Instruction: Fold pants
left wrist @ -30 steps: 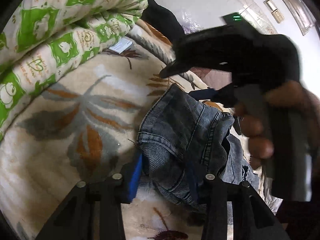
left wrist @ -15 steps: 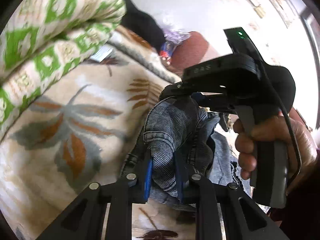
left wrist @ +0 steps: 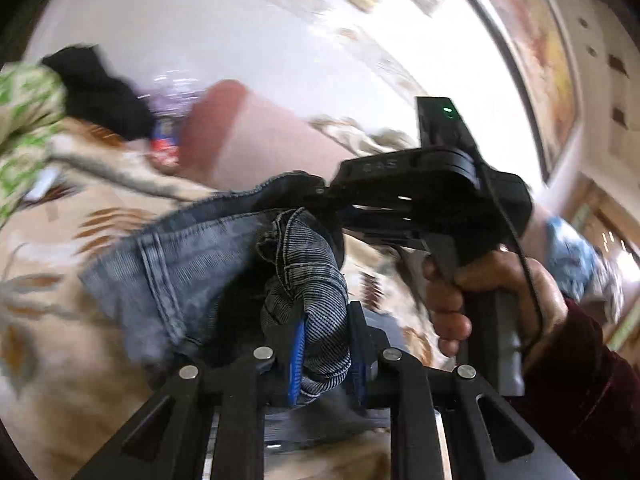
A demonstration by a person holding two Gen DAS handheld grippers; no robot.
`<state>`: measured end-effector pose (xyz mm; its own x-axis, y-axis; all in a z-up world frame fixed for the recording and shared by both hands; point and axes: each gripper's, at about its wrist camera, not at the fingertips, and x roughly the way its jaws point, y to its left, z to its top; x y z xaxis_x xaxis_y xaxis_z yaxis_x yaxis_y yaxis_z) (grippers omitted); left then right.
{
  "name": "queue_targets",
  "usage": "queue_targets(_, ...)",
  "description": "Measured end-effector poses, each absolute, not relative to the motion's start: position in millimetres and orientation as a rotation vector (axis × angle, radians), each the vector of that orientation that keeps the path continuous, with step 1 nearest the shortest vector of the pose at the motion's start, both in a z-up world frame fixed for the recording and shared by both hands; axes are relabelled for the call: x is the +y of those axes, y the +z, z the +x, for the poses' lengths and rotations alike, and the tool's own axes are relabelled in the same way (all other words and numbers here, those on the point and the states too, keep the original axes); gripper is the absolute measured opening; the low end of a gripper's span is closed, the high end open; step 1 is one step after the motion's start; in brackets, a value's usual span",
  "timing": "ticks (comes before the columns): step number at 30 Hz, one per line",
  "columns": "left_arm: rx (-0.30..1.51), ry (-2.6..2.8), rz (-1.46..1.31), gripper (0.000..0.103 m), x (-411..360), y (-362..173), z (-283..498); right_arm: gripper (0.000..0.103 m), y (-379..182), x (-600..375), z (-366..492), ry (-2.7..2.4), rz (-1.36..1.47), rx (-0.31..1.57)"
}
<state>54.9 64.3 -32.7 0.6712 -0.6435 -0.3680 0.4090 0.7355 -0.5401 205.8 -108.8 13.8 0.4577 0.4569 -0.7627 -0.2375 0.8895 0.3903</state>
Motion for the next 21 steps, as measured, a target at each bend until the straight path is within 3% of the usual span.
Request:
queue_targets(10, 0.608, -0.750, -0.106, 0.023, -97.0, -35.7, 36.3, 0.011, -4.4, -293.7, 158.4, 0.288, 0.451, 0.915)
queue_targets(17, 0.420, -0.794, 0.196, 0.028, -113.6, -13.9, -10.8, 0.006, -64.5, -405.6, 147.8, 0.163, 0.666, 0.910)
queue_targets(21, 0.446, -0.686, 0.150, 0.028, -83.2, -11.5, 7.4, 0.009, -76.2, -418.2, 146.9, 0.278, 0.871, 0.969)
